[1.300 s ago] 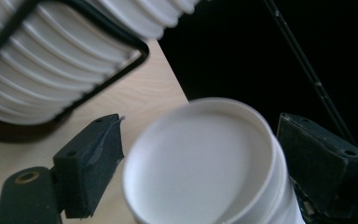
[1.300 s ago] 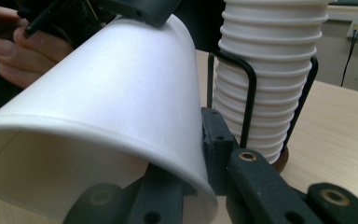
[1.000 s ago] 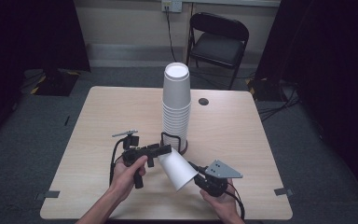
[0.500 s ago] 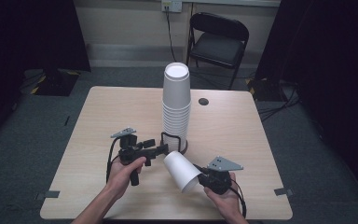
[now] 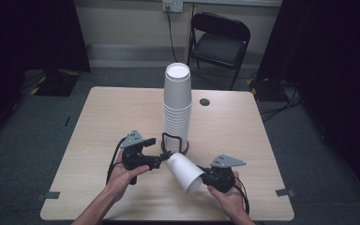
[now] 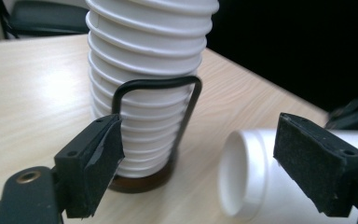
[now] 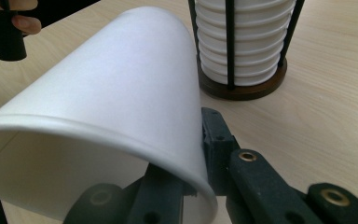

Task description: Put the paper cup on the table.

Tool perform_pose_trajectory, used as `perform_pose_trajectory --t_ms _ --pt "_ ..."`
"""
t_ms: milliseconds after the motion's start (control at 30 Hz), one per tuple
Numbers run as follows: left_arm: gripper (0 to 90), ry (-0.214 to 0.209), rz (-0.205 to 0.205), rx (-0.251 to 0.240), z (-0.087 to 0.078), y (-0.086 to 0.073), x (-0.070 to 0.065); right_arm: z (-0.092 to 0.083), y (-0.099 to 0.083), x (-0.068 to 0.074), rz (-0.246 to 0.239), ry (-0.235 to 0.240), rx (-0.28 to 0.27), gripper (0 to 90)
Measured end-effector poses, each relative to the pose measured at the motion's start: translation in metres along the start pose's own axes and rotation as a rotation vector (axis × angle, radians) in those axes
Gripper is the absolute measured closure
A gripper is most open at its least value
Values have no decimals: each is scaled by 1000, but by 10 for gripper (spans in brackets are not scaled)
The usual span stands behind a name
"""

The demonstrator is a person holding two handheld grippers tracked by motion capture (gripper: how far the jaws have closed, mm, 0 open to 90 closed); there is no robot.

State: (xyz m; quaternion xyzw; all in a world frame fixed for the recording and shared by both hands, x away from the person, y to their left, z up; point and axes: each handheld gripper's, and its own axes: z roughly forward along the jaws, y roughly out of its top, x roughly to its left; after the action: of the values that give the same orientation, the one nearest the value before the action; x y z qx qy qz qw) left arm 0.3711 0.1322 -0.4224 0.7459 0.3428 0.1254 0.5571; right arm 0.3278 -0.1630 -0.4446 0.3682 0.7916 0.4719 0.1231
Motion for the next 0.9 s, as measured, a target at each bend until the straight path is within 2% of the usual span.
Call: perform_pose_trajectory --t_ms 33,100,200,233,333,433,500,533,567,633,667,700,767,900 --pt "158 3 18 1 0 -1 0 0 0 -1 5 3 4 866" --pt "158 14 82 15 0 -2 -1 -1 1 -5 17 8 18 866" --pt "159 9 132 25 0 -4 -3 -1 1 -7 28 11 29 866" --pt "163 15 164 32 0 -5 -5 -1 2 -9 29 17 43 866" --pt "176 25 177 39 0 -6 -8 -3 3 -10 21 26 49 865" --pt "176 -13 197 42 0 -6 -12 -8 6 -13 16 28 51 866" --pt "175 -23 256 55 0 -6 -18 -9 7 -14 19 27 56 866" --pt "159 -47 293 57 1 -7 -22 -11 7 -17 23 31 69 866" --pt "154 -47 293 57 1 -7 -22 -11 7 -17 23 31 69 866" --pt "154 -97 357 71 2 -9 -28 -12 7 -19 30 34 89 866" --pt "158 -97 357 71 2 -9 -28 -12 7 -19 34 34 93 866" --pt "158 -116 390 90 3 -10 -31 -11 7 -20 34 41 101 865" --pt "159 -117 401 98 4 -11 -33 -11 7 -20 29 37 107 866" --pt "160 -120 469 119 7 -14 -38 -10 9 -20 21 54 140 865"
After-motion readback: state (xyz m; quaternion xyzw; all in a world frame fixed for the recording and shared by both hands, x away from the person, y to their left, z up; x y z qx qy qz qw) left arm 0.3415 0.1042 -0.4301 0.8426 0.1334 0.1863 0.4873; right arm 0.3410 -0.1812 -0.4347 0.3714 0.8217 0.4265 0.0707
